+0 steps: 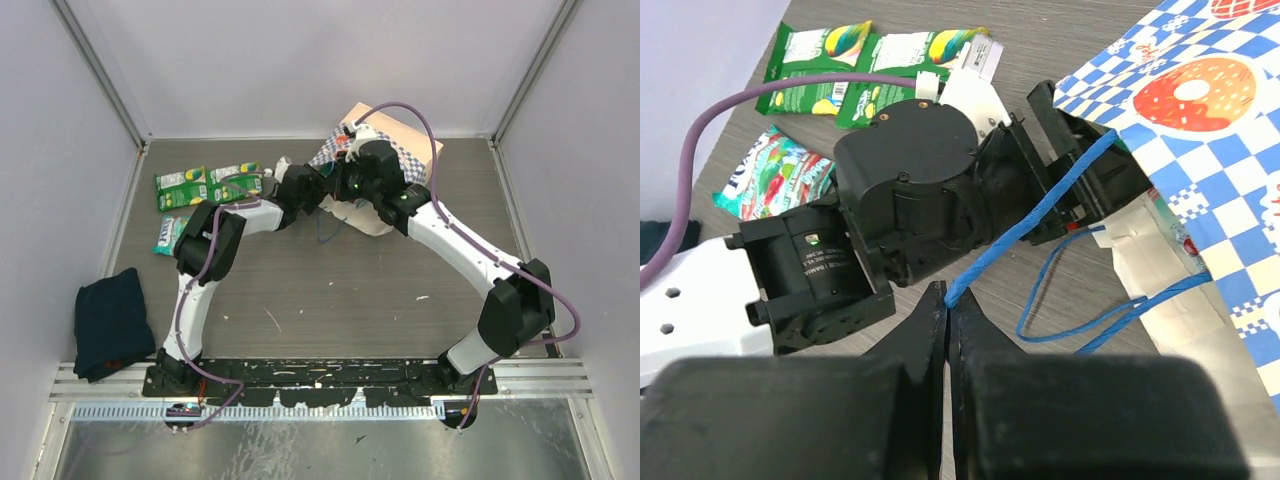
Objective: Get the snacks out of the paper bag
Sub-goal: Take out the snack from the paper bag.
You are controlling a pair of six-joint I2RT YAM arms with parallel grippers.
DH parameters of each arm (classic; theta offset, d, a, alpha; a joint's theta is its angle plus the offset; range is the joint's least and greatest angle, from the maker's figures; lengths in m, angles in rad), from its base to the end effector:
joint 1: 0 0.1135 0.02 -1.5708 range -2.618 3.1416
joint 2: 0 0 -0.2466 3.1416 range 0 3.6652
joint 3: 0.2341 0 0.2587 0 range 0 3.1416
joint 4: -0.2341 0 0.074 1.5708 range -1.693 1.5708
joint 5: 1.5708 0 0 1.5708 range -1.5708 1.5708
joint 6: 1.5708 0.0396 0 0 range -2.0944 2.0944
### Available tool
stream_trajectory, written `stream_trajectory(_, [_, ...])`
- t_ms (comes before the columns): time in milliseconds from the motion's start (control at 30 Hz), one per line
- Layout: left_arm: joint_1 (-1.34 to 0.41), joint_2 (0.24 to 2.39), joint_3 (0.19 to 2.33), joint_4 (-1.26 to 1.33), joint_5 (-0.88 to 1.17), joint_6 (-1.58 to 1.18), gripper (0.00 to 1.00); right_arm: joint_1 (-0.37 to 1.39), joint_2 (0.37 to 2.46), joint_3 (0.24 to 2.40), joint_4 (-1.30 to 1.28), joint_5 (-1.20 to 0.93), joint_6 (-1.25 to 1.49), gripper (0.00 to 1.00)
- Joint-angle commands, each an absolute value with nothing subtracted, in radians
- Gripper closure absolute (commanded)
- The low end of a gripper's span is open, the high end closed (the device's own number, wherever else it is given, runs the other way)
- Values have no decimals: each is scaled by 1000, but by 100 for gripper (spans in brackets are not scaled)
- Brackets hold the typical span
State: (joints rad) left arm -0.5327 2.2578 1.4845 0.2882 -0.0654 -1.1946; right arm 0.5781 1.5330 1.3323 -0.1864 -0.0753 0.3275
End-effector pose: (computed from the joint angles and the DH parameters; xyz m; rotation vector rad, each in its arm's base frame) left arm 0.4310 -0.2511 0.1184 -0.7592 2.0755 -0.9665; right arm 0.3119 0.2070 0.3257 -0.3027 1.9943 0.6613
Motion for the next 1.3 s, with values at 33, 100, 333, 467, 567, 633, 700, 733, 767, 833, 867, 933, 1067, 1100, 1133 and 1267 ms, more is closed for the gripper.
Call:
stream_trajectory(33, [-552,2298,1577,271,-198,-1200,34,583,1527,1313,-55,-150,430,99])
stream_trajectory(100, [-556,2326,1614,275,-205,-1213,34,591,1531,1304,-38,-157,454,100])
stream_trajectory(333, [-576,2397,1699,300,-254,-1241,34,655,1535,1293,-19,-136,479,99])
stream_trajectory(467, [-589,2432,1734,308,-255,-1239,35,671,1552,1301,-12,-148,488,100])
stream_trajectory(567, [-604,2445,1743,306,-277,-1235,35,675,1557,1306,-3,-159,495,100])
stream_trajectory(633, [-612,2453,1741,311,-298,-1236,38,679,1556,1312,0,-162,495,100])
stream_trajectory(700, [-618,2458,1741,324,-316,-1236,42,686,1556,1313,4,-169,495,99])
stream_trajectory(733, [-619,2463,1741,334,-322,-1238,46,688,1557,1313,6,-172,496,99])
stream_trajectory(767, [-621,2468,1743,346,-325,-1237,49,689,1557,1313,9,-177,498,99])
stream_trajectory(833, [-621,2479,1757,360,-321,-1233,60,693,1558,1310,14,-192,500,100])
stream_trajectory(867, [-621,2484,1761,367,-317,-1230,65,694,1559,1308,17,-202,500,99])
stream_trajectory(933, [-620,2485,1758,382,-312,-1222,76,693,1556,1303,23,-213,500,100])
stream_trajectory(1067, [-613,2467,1722,401,-312,-1200,100,695,1543,1289,24,-204,483,99])
stream_trajectory(1100, [-606,2458,1706,414,-305,-1198,100,694,1539,1287,24,-198,479,99])
stream_trajectory(1133, [-599,2450,1689,425,-300,-1198,100,693,1537,1284,25,-190,473,99])
stream_trajectory(1267, [-583,2395,1597,489,-290,-1183,100,675,1537,1279,21,-177,463,100])
